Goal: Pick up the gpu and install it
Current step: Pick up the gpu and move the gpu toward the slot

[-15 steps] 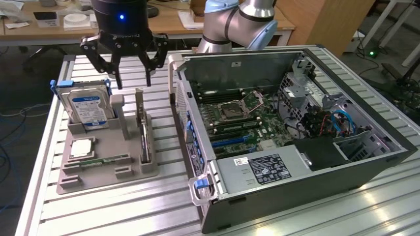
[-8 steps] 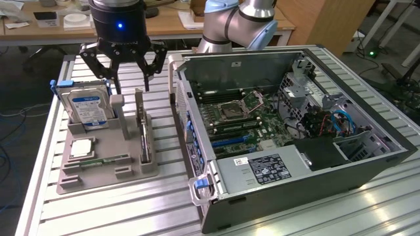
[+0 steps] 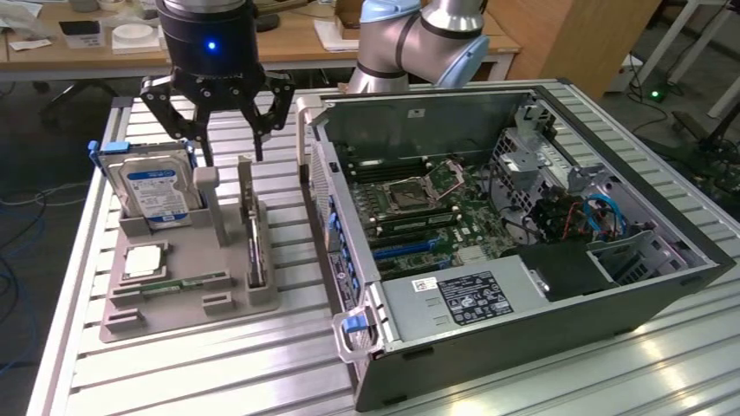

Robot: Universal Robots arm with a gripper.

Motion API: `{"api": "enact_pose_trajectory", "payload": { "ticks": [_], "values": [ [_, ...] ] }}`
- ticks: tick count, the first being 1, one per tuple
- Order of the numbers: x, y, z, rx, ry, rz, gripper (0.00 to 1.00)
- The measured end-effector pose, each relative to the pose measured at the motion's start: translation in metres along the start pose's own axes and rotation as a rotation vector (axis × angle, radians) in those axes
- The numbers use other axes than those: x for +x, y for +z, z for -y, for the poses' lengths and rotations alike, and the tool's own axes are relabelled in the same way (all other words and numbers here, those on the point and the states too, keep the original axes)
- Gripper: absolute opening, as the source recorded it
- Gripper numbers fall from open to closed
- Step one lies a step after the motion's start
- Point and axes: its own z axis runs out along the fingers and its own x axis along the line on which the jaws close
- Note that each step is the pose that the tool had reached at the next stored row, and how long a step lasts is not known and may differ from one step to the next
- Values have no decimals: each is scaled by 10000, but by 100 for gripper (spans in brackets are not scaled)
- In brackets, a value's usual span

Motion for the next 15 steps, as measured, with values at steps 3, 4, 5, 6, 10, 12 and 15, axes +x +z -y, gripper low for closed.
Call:
{"api": "enact_pose_trajectory", "payload": {
  "ticks": [3, 4, 5, 6, 10, 12, 15],
  "values": [
    [0, 0, 0, 0, 1, 0, 59],
    [0, 0, 0, 0, 0, 0, 59],
    [0, 1, 0, 0, 0, 0, 59],
    [-1, 7, 0, -2, 0, 3, 59],
    [-7, 60, 26, 0, -3, -15, 59],
    [-8, 78, 43, 1, -8, -19, 59],
    [-9, 93, 65, -1, -9, -18, 59]
  ]
}}
